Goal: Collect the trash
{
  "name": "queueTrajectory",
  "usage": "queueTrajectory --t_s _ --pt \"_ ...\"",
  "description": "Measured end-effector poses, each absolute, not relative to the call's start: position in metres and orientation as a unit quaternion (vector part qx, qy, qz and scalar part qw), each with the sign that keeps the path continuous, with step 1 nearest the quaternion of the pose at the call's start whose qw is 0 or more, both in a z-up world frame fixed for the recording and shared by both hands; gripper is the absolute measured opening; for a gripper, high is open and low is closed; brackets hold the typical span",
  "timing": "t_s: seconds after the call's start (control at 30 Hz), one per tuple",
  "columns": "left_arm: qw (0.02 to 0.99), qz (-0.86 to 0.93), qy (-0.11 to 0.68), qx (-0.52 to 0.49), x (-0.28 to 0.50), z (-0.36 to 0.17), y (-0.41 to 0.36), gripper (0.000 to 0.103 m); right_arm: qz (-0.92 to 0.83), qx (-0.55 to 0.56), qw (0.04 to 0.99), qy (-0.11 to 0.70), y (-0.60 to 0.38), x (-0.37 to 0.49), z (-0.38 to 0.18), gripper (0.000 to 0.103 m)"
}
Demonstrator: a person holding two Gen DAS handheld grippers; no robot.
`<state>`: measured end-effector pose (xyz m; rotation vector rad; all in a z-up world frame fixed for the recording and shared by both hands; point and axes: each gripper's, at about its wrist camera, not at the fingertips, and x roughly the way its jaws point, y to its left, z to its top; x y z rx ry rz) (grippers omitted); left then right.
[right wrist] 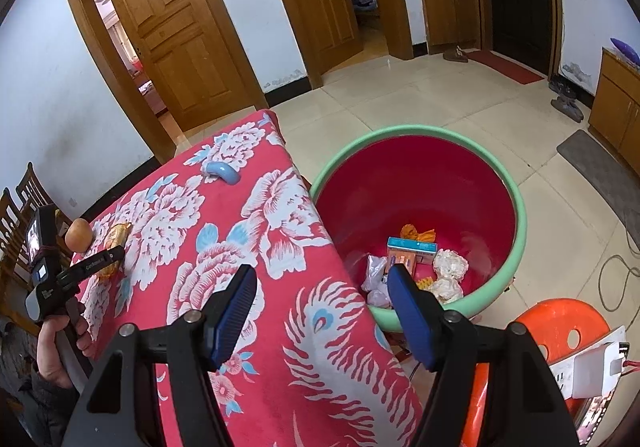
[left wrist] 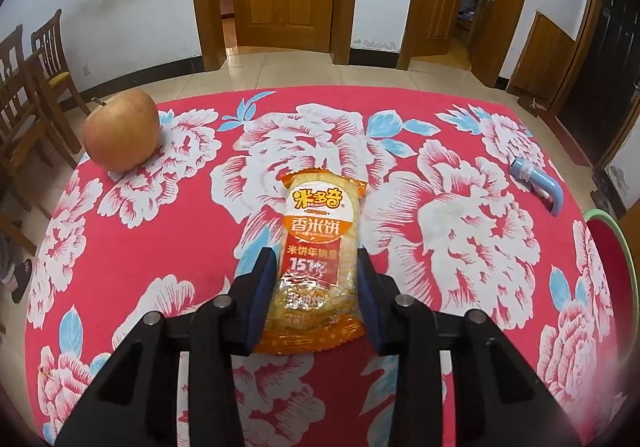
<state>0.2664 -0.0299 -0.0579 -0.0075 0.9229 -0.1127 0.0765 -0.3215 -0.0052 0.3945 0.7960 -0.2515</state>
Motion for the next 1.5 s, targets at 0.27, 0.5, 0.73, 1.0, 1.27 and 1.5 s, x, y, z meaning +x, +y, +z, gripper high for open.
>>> queueTrajectory --t_s 0.27,0.5,0.73,1.0,1.27,1.5 --pt "0.895 -0.068 0.44 -0.023 0.262 -0.052 -0.023 0.039 -0.112 0.168 0.905 0.374 -0.308 0.088 0.013 0.071" --pt "0.899 -0.063 0.432 -0.045 0.259 -0.045 -0.011 0.039 -0.084 0.165 0.915 0.359 -0.291 0.114 0.027 0.071" --pt "0.9 -0.055 0.429 -0.052 0.26 -0.045 -0.005 0.039 -0.046 0.151 0.917 0.367 -0.274 0.157 0.025 0.071" --pt "0.901 -0.052 0.429 -0.048 0.26 -0.046 -0.006 0.039 -0.024 0.105 0.908 0.404 -0.264 0.22 0.0 0.071" --pt "0.898 -0.05 0.435 -0.042 0.261 -0.052 -0.007 0.039 0.02 0.073 0.901 0.428 -0.256 0.271 -0.028 0.069" --pt "0.896 -0.05 0.44 -0.037 0.263 -0.058 -0.01 0.039 0.026 0.059 0.897 0.437 -0.255 0.298 -0.046 0.061"
